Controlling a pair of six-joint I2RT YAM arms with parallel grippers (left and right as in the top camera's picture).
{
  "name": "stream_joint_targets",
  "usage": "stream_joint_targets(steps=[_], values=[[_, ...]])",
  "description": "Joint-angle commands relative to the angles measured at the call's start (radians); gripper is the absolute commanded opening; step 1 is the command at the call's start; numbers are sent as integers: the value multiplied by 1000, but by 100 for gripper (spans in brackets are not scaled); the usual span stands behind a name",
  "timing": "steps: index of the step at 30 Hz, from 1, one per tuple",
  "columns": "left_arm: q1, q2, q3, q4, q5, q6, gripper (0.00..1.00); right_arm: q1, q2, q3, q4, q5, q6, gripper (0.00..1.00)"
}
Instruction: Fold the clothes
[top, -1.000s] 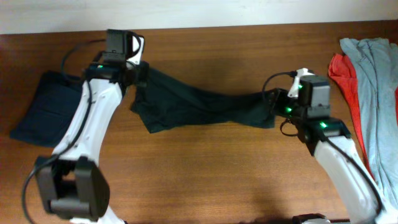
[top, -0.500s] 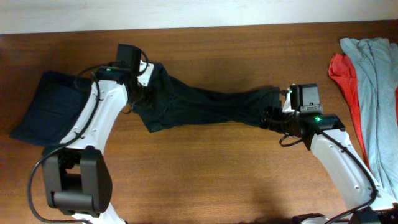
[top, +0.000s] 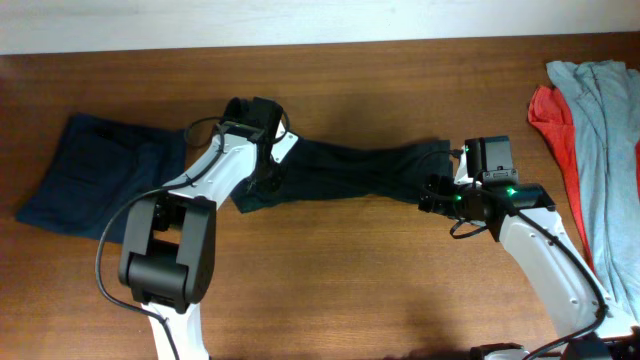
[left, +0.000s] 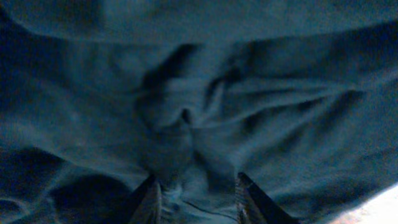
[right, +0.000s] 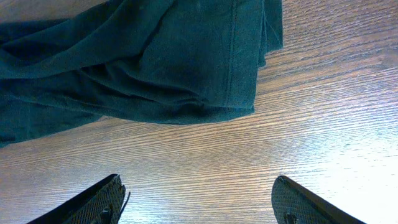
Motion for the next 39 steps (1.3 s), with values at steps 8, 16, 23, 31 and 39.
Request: stream_joint_targets(steps=[8,16,23,31,39], values=[[5,5,30,13,-150,-14,13,3,-8,16,-2,-5,5,81],[5,5,53,11,-285,-97,1,3,-8,16,-3,18,5,81],[5,-73,138,-72,-282,-116,1,3,61,12,5,62,5,70],[5,-167,139,-108,-278,-119,1,4,315,12,104,-56,5,64],[5,-220,140,-108,-275,-119,1,5,384,13,237,-105,5,63]])
